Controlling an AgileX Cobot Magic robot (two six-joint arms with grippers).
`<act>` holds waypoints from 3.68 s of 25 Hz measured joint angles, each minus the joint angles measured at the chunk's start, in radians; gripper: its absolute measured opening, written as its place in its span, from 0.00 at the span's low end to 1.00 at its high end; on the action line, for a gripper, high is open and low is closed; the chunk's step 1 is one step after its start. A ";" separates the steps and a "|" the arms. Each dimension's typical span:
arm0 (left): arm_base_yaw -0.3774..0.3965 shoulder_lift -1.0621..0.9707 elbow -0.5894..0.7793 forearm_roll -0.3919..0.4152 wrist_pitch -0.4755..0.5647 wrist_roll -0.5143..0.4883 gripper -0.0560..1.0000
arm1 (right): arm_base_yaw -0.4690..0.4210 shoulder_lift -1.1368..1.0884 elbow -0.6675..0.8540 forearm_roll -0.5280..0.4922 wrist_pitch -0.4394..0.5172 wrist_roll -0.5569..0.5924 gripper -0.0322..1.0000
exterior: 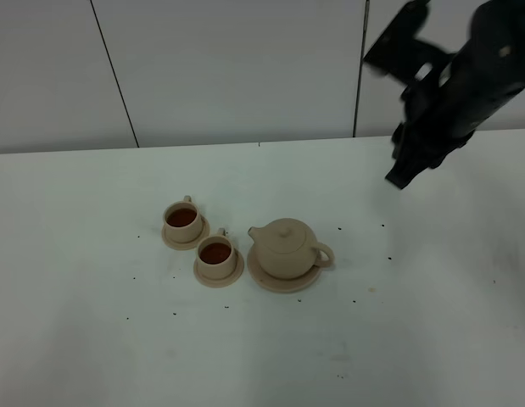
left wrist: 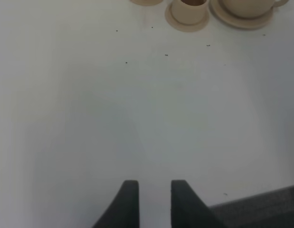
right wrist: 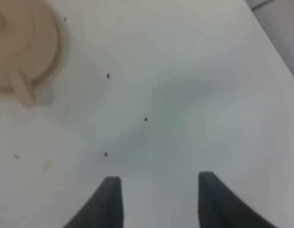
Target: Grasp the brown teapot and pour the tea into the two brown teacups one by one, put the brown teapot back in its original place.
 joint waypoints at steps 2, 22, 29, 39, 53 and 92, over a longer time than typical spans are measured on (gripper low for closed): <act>0.000 0.000 0.000 0.000 0.000 0.000 0.28 | -0.027 -0.040 0.000 0.036 0.006 0.001 0.33; 0.000 0.000 0.000 0.000 0.000 0.000 0.28 | -0.329 -0.665 0.528 0.066 -0.283 0.079 0.29; 0.000 0.000 0.000 0.000 0.000 0.000 0.28 | -0.465 -0.891 0.711 0.000 -0.264 0.133 0.29; 0.000 0.000 0.000 0.000 0.000 0.000 0.28 | -0.476 -1.127 0.751 -0.253 -0.063 0.367 0.29; 0.000 0.000 0.000 0.000 0.000 0.000 0.28 | -0.476 -1.459 0.861 -0.190 0.127 0.441 0.29; 0.000 0.000 0.000 0.000 0.000 0.000 0.28 | -0.476 -1.784 1.162 0.075 0.293 0.370 0.26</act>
